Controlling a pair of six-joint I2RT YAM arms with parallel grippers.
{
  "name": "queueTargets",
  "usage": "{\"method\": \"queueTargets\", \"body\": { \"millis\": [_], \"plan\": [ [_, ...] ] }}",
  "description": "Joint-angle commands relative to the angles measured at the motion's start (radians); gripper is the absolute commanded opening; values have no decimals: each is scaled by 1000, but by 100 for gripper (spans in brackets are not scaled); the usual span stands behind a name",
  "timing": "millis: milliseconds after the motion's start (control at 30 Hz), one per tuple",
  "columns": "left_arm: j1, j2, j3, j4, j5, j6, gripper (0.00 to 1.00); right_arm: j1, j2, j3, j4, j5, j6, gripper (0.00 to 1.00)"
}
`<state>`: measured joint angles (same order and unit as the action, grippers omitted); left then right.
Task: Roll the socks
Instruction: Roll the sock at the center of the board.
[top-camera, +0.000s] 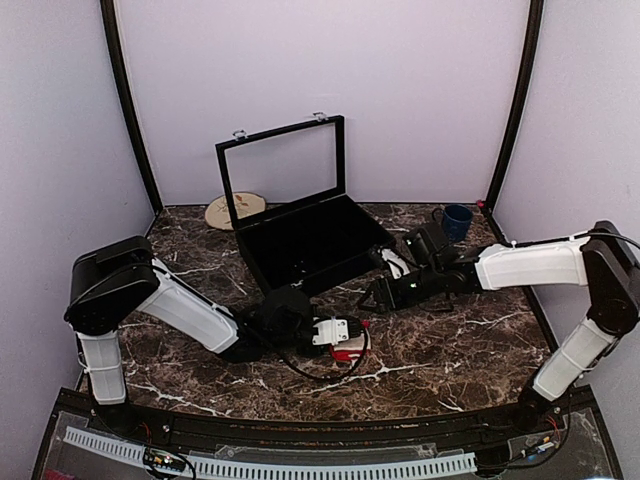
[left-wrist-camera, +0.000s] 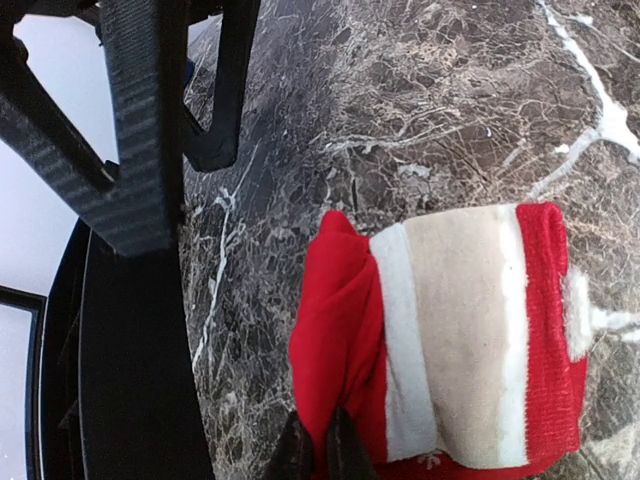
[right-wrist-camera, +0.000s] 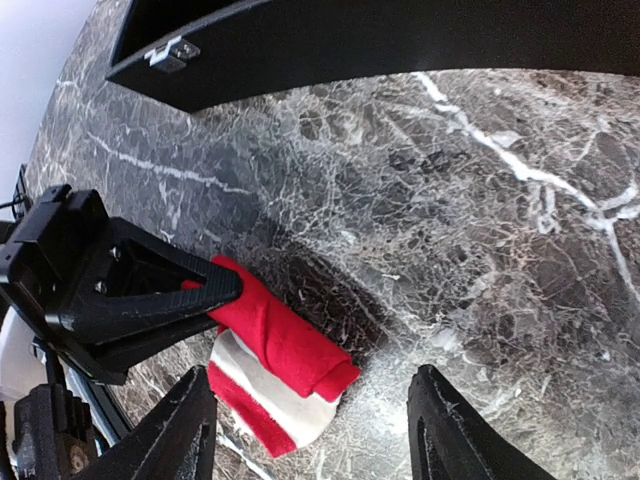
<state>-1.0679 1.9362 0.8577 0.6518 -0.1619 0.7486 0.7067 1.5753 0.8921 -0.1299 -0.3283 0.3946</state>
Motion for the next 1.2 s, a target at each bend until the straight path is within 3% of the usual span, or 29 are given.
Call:
{"method": "queueTargets", "body": {
  "millis": [0, 433, 867, 1167],
  "plan": [
    [-3, 6, -24, 69, 0, 73, 0, -12, 53, -10, -13, -73, -68, 62],
    [-14, 55, -12, 72, 9, 109, 0, -48, 138, -133, 260, -191, -103, 60],
    [-68, 121, 54, 45, -65, 91, 0, -57, 210, -142, 322, -237, -163, 60],
    [-70, 132, 67, 38, -102, 84, 0, -64, 206, -209, 359, -254, -150, 50]
  ]
}}
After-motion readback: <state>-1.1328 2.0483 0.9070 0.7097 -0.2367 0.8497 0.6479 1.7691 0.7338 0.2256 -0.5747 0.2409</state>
